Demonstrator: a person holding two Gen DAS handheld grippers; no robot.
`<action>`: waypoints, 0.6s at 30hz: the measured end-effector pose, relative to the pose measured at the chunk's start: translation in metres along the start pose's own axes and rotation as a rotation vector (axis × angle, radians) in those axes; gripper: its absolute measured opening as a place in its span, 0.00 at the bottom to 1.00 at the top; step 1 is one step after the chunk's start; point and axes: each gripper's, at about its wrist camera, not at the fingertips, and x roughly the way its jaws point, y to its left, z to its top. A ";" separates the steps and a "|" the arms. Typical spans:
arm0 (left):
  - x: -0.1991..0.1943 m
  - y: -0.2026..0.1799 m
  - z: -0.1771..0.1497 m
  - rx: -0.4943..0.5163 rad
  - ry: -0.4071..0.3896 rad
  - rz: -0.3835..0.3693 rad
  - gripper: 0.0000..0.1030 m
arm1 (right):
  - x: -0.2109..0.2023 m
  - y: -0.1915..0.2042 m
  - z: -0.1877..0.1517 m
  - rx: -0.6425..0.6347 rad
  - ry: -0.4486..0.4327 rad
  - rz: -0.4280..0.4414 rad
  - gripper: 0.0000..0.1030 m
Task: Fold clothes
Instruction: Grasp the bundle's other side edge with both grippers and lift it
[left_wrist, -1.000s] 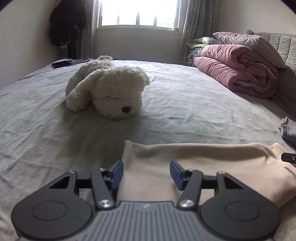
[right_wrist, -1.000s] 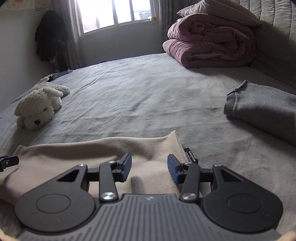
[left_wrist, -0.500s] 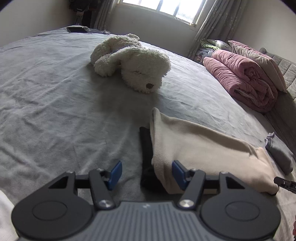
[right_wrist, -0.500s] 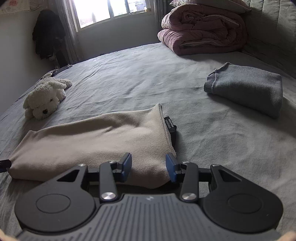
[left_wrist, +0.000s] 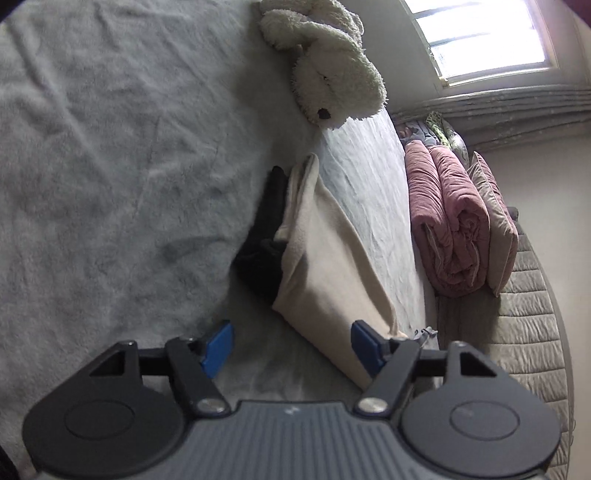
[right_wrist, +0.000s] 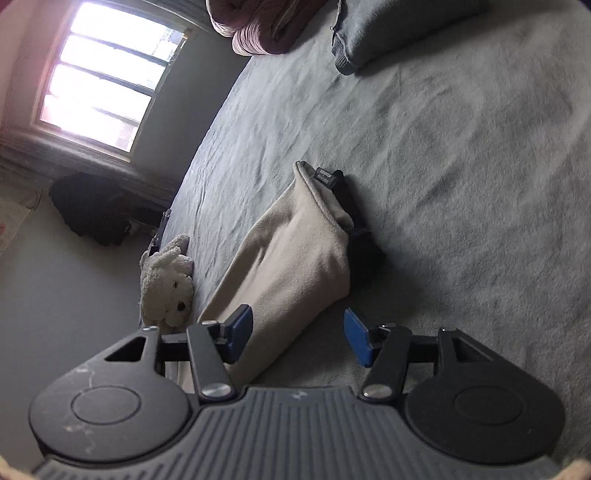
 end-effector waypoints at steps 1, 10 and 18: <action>0.005 0.001 -0.002 -0.025 -0.014 -0.008 0.69 | 0.006 -0.002 0.000 0.027 0.006 0.005 0.58; 0.030 -0.006 -0.005 -0.093 -0.212 -0.028 0.67 | 0.037 -0.009 0.014 0.104 -0.074 0.011 0.54; 0.036 -0.010 0.000 -0.069 -0.289 0.030 0.36 | 0.040 -0.012 0.015 0.084 -0.141 -0.020 0.28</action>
